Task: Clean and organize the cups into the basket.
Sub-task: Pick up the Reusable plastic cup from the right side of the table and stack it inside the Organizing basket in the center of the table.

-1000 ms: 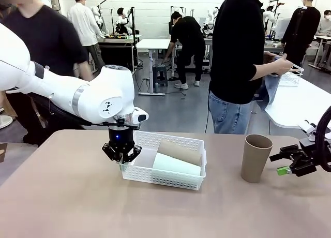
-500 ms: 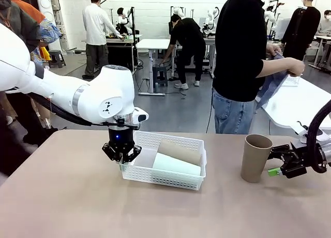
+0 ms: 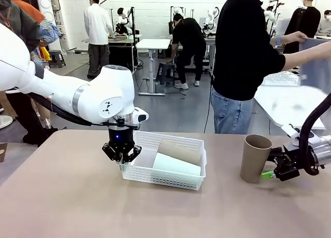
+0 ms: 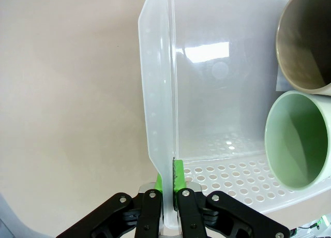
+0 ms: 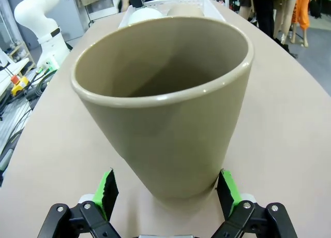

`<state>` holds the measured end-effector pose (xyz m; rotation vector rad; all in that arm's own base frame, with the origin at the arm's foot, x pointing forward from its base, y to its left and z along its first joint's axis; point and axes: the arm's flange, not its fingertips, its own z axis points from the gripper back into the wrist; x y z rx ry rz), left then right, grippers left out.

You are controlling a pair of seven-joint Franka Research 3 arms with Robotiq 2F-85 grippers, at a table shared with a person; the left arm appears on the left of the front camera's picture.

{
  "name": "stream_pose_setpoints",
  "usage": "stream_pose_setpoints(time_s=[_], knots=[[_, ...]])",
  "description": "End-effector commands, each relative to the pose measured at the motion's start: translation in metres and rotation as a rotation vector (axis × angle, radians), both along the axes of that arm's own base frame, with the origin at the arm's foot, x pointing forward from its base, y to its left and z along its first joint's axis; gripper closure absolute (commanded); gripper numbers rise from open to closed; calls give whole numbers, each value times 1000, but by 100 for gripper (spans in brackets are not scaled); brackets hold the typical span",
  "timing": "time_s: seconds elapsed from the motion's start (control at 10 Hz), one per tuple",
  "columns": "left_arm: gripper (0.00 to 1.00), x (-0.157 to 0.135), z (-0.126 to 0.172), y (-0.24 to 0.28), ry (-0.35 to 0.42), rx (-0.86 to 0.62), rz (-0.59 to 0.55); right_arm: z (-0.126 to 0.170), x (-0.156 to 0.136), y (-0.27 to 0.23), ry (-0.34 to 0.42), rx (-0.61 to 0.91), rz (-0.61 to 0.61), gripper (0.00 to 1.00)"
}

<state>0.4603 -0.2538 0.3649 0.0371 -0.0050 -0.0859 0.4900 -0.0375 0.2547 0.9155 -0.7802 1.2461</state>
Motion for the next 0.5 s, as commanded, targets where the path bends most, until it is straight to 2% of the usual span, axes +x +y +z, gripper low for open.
stream_pose_setpoints(time_s=[0.0,0.4], knots=[[95,0,1,0,-3,-2,1,-9,7,9,-29,13,-22,0],[95,0,1,0,-3,-2,1,-14,17,25,-36,32,-18,0]])
